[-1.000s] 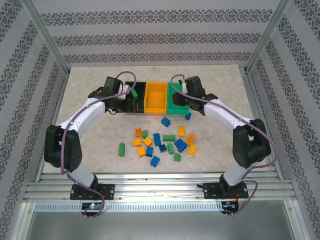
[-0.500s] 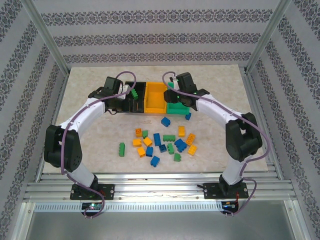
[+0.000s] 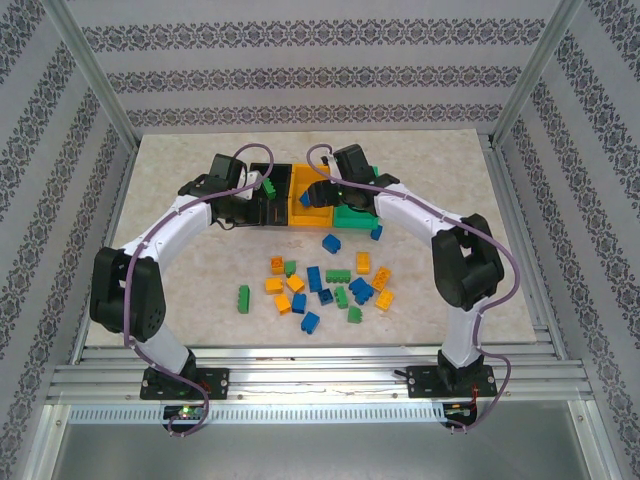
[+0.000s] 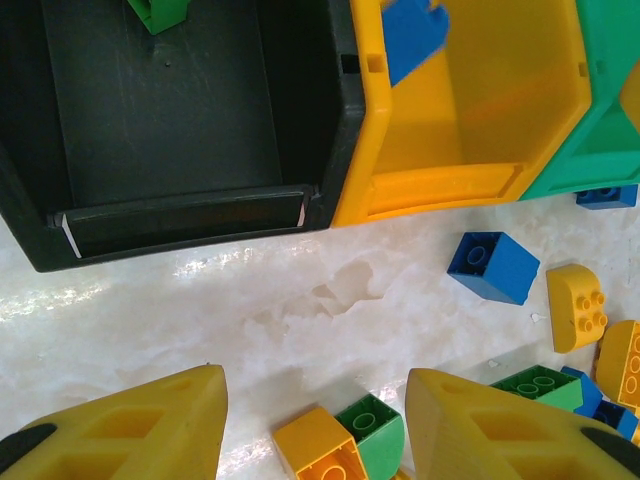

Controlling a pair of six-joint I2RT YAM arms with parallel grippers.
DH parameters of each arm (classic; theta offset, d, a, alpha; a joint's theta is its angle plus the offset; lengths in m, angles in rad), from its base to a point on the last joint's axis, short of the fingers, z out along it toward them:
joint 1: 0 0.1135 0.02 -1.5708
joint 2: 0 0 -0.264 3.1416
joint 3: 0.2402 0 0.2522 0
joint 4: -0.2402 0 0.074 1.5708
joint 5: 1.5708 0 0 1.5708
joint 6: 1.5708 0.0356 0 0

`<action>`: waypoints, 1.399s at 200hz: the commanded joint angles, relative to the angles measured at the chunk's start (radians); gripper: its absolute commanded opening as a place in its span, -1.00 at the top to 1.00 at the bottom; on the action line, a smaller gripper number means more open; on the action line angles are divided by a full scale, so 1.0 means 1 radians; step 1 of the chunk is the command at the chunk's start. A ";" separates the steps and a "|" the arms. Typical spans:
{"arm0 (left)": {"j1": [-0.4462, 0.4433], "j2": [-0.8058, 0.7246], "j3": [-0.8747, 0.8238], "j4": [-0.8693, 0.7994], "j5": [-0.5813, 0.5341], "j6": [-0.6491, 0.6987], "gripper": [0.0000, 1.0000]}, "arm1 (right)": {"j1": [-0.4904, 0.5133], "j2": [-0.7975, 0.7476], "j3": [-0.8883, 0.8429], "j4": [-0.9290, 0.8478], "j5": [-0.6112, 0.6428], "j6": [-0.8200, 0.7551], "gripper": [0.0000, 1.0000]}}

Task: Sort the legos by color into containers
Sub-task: Place the lego in the container, then pick up the lego from the center of the table.

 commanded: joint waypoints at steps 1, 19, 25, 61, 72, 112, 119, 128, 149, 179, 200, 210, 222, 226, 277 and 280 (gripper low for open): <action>0.014 0.011 0.033 0.003 0.024 0.006 0.01 | 0.017 -0.110 -0.074 -0.003 0.009 -0.011 -0.32; 0.014 0.011 0.034 0.000 0.029 0.008 0.01 | 0.020 -0.182 -0.174 0.001 0.013 -0.004 -0.31; 0.012 0.009 0.034 0.002 0.033 0.009 0.00 | 0.022 -0.205 -0.206 -0.003 0.017 -0.003 -0.31; 0.013 0.007 0.032 0.008 0.054 0.008 0.01 | 0.030 -0.340 -0.415 -0.018 0.055 0.004 -0.30; 0.013 0.004 0.031 0.013 0.058 0.006 0.01 | 0.030 -0.366 -0.465 -0.035 0.060 0.004 -0.30; 0.013 0.012 0.032 0.012 0.063 0.008 0.01 | 0.031 -0.436 -0.609 -0.066 0.095 0.029 -0.30; 0.013 0.015 0.033 0.011 0.068 0.008 0.00 | 0.030 -0.436 -0.628 -0.061 0.098 0.036 -0.30; 0.013 0.018 0.034 0.008 0.069 0.008 0.01 | 0.030 -0.422 -0.645 -0.052 0.095 0.042 -0.29; 0.013 0.019 0.035 0.006 0.069 0.012 0.00 | 0.033 -0.351 -0.628 -0.063 0.062 0.039 -0.28; 0.012 0.016 0.034 0.006 0.074 0.013 0.01 | 0.050 -0.287 -0.595 -0.047 0.080 0.042 -0.27; 0.012 0.011 0.031 0.012 0.067 0.014 0.01 | 0.054 -0.238 -0.552 -0.075 0.115 0.031 -0.26; 0.012 0.011 0.032 0.010 0.066 0.016 0.01 | 0.054 -0.222 -0.546 -0.076 0.129 0.027 -0.22; 0.011 0.013 0.028 0.012 0.069 0.014 0.01 | 0.056 -0.201 -0.532 -0.089 0.143 0.020 -0.14; 0.011 0.014 0.025 0.014 0.069 0.014 0.01 | 0.056 -0.193 -0.524 -0.096 0.149 0.019 -0.11; 0.011 0.024 0.033 0.009 0.072 0.017 0.01 | 0.058 -0.172 -0.515 -0.114 0.182 0.002 0.37; 0.011 0.023 0.032 0.010 0.071 0.018 0.01 | 0.059 -0.174 -0.515 -0.112 0.180 0.002 0.41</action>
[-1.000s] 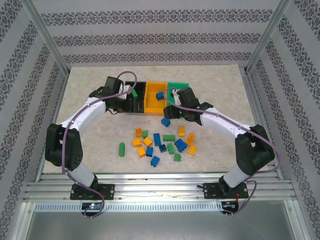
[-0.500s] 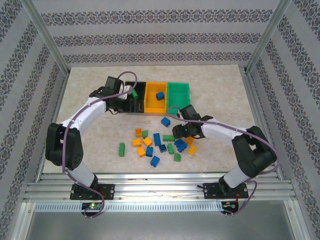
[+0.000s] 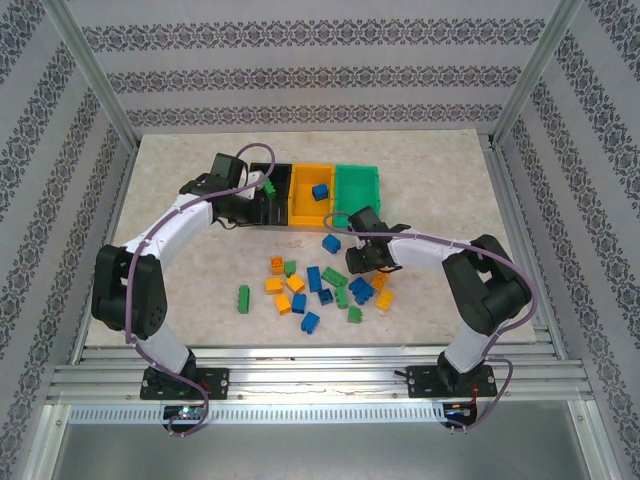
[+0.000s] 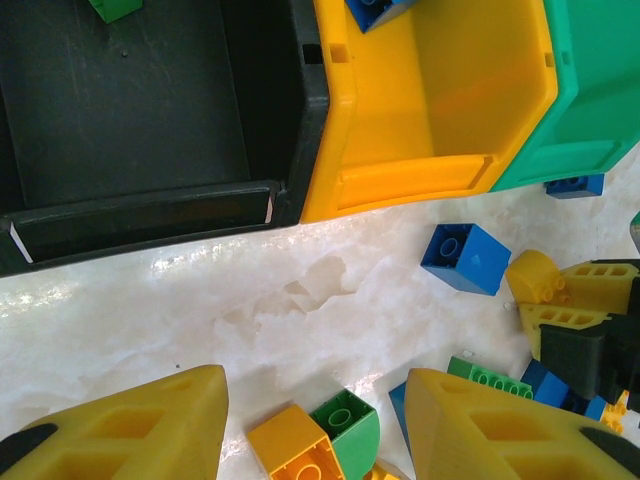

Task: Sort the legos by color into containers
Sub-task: Pick up the lego from the center of the table, then place the lego in the container.

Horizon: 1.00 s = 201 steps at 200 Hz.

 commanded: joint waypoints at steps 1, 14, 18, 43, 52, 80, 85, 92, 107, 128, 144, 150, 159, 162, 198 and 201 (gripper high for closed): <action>0.011 0.005 0.021 0.011 0.012 0.018 0.01 | 0.013 0.018 0.014 -0.031 0.034 -0.010 0.42; 0.012 0.004 0.021 0.009 0.009 0.023 0.01 | 0.013 0.003 0.005 -0.015 0.029 -0.010 0.53; 0.011 0.003 0.022 0.007 0.010 0.023 0.01 | 0.013 -0.001 0.003 -0.013 0.027 -0.010 0.54; 0.011 0.001 0.018 0.012 0.003 0.025 0.01 | 0.010 -0.020 0.029 -0.022 -0.008 -0.014 0.57; 0.011 0.003 0.020 0.010 0.001 0.026 0.01 | 0.007 -0.032 0.042 -0.018 -0.035 -0.014 0.57; 0.011 0.008 0.023 0.005 0.000 0.029 0.01 | -0.016 -0.062 0.108 -0.026 -0.091 -0.013 0.59; 0.012 0.008 0.021 0.007 0.001 0.029 0.01 | -0.025 -0.068 0.122 -0.027 -0.101 -0.013 0.59; 0.011 0.009 0.023 0.008 0.000 0.029 0.01 | -0.037 -0.077 0.138 -0.022 -0.111 -0.012 0.59; 0.012 0.012 0.021 0.004 0.001 0.033 0.01 | -0.072 -0.086 0.170 0.002 -0.138 0.001 0.59; 0.012 0.020 0.024 0.002 -0.011 0.043 0.01 | -0.115 -0.056 0.248 0.000 -0.184 0.011 0.58; 0.011 0.026 0.029 -0.006 -0.011 0.044 0.01 | -0.137 -0.020 0.308 0.009 -0.183 0.004 0.57; 0.011 0.027 0.029 -0.008 -0.009 0.044 0.01 | -0.145 0.000 0.333 0.008 -0.188 0.001 0.56; 0.011 0.022 0.027 -0.006 -0.012 0.044 0.01 | -0.158 0.032 0.374 0.007 -0.197 0.001 0.47; 0.011 0.022 0.026 -0.005 -0.013 0.046 0.01 | -0.160 0.039 0.382 0.005 -0.198 0.001 0.43; 0.012 0.016 0.027 -0.011 -0.024 0.051 0.01 | -0.168 0.090 0.451 0.000 -0.206 -0.004 0.07; 0.011 0.015 0.026 -0.011 -0.025 0.049 0.01 | -0.168 0.089 0.452 -0.001 -0.207 -0.004 0.07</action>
